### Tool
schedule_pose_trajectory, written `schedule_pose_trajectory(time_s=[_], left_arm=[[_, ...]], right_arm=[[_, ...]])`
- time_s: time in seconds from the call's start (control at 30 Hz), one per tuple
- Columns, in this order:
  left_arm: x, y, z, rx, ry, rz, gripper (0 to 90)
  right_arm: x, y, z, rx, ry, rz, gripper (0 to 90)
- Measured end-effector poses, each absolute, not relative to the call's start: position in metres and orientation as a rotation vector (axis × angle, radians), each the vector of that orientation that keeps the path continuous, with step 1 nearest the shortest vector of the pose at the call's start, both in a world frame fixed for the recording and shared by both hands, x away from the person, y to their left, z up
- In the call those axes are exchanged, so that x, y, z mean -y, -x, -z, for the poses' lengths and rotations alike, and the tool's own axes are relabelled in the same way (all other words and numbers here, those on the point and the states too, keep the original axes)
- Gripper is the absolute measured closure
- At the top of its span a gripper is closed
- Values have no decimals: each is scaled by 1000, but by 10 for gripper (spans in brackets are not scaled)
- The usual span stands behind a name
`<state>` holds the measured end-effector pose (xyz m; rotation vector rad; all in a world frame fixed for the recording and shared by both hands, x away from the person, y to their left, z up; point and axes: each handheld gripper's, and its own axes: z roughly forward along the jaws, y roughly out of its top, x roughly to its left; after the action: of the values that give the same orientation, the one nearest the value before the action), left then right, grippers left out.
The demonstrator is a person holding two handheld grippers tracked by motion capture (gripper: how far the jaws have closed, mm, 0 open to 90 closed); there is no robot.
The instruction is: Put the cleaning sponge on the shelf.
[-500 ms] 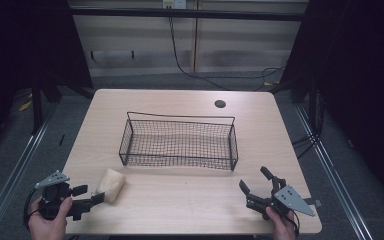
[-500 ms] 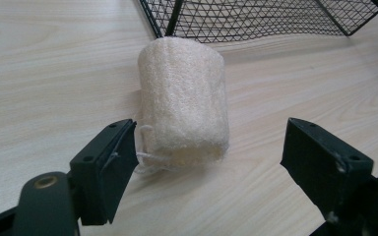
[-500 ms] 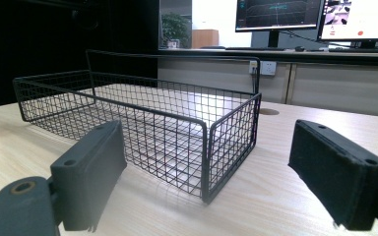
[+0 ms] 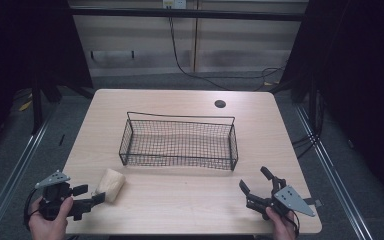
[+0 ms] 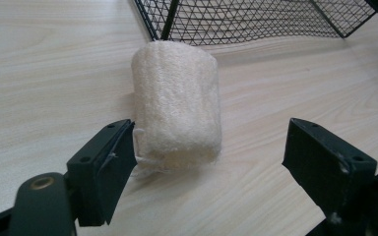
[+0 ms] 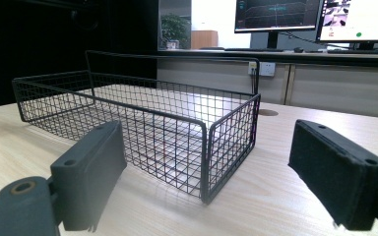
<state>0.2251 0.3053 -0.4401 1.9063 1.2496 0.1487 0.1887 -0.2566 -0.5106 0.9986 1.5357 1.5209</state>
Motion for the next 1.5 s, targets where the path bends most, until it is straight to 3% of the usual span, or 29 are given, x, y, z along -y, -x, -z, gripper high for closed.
schedule_pose_trajectory(time_s=[0.87,1.0,1.1,1.5], left_arm=[[-280,-245,417,-1257,-2129,-74,189],[-273,-249,416,-1276,-2184,-116,220],[-270,-255,415,-1275,-2208,-48,207],[-263,-271,417,-1338,-2305,-21,207]], right_arm=[[256,-189,510,-1540,-997,-1515,132],[256,-189,510,-1538,-999,-1514,132],[256,-189,510,-1538,-999,-1513,132],[256,-189,510,-1538,-1000,-1512,132]])
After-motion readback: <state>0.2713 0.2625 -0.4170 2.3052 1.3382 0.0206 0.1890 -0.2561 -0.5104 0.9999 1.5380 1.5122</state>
